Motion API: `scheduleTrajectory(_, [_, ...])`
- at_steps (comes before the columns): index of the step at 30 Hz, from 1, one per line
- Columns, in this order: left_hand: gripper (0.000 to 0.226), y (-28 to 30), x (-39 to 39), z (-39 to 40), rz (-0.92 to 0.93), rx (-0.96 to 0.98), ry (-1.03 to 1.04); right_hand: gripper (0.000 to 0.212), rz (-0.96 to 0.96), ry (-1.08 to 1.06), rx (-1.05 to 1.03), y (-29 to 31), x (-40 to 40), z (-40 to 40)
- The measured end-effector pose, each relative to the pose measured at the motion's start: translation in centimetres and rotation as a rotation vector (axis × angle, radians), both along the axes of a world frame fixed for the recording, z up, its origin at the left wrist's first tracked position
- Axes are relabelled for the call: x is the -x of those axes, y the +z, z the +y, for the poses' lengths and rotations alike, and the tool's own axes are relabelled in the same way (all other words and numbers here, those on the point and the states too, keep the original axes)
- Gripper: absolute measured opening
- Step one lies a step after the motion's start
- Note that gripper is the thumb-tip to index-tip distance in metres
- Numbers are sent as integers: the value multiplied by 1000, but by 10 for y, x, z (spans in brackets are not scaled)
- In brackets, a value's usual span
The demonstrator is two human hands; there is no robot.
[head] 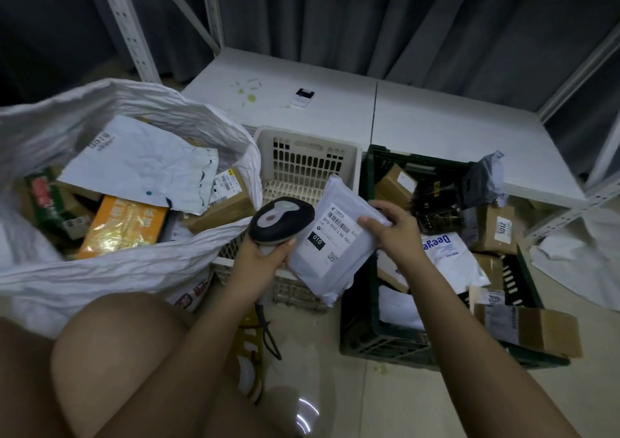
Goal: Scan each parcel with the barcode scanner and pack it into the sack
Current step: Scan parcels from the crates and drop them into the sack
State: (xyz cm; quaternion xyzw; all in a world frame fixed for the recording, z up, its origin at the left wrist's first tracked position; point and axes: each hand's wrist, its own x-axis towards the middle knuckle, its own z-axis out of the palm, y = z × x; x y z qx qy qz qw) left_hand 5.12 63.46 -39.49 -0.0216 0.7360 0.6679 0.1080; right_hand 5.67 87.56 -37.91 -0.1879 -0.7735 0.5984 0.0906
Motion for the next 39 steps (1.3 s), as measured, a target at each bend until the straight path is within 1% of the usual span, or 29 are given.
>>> scheduleTrajectory(4, [62,1,-3,-6,50,-2,-15,27,-9,32,-53,7,19,-9])
scheduleTrajectory(7, [63,2,-6,-9,101,28,-78,23,-21,69,-52,6,28,-10])
scheduleTrajectory(11, [53,1,-9,-6,97,50,-162,18,-32,85,-48,4,32,-15])
scheduleTrajectory(12, [53,0,-9,-5,103,58,-170,17,-25,84,-49,4,32,-15])
scheduleTrajectory(15, [60,-4,-7,-5,126,80,-168,17,-26,85,-41,4,31,-16])
scheduleTrajectory(19, [62,-7,-5,-4,136,103,-148,18,-27,73,-36,5,32,-16])
scheduleTrajectory(24, [63,-9,-6,-4,131,107,-134,15,-31,71,-30,4,33,-18])
scheduleTrajectory(29, [63,-12,-5,-4,105,136,-138,21,-27,72,-49,4,34,-19])
scheduleTrajectory(39, [63,-15,-5,-5,84,149,-150,16,-35,71,-47,7,34,-20])
